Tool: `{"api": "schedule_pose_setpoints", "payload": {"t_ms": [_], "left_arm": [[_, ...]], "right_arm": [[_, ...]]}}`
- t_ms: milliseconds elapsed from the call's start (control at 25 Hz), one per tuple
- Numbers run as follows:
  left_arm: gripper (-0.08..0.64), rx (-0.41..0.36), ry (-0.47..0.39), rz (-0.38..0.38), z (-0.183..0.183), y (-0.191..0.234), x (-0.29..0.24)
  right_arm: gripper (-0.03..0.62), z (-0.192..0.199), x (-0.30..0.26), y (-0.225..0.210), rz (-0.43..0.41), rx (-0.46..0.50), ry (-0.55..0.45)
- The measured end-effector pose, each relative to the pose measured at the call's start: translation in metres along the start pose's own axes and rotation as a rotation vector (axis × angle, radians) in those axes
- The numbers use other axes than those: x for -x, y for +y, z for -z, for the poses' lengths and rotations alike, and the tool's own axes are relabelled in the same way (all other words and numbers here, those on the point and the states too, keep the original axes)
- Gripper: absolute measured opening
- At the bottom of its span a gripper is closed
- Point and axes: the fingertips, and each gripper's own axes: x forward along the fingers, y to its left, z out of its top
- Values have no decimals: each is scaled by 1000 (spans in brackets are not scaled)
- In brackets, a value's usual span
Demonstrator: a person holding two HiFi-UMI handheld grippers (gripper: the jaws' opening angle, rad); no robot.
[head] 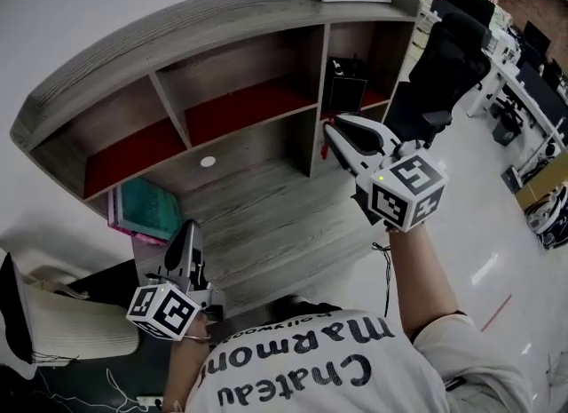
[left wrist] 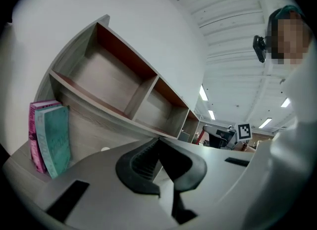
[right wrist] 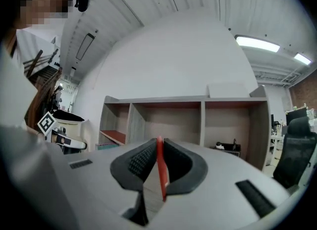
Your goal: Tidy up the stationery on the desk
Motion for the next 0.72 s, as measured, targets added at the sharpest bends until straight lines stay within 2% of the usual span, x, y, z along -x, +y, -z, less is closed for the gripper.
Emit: {"api": "schedule_pose_setpoints", "payload": {"t_ms": [200, 440, 720], "left_arm": [[14, 21, 23, 20, 17, -6, 5], [14, 56, 57, 57, 39, -10, 6], [14, -7, 89, 128, 46, -45, -24]], "right_arm": [[55, 22, 36, -11, 92, -57, 33], [55, 45, 62, -10, 158, -65, 79], [55, 48, 91, -28, 215, -21, 92]]}}
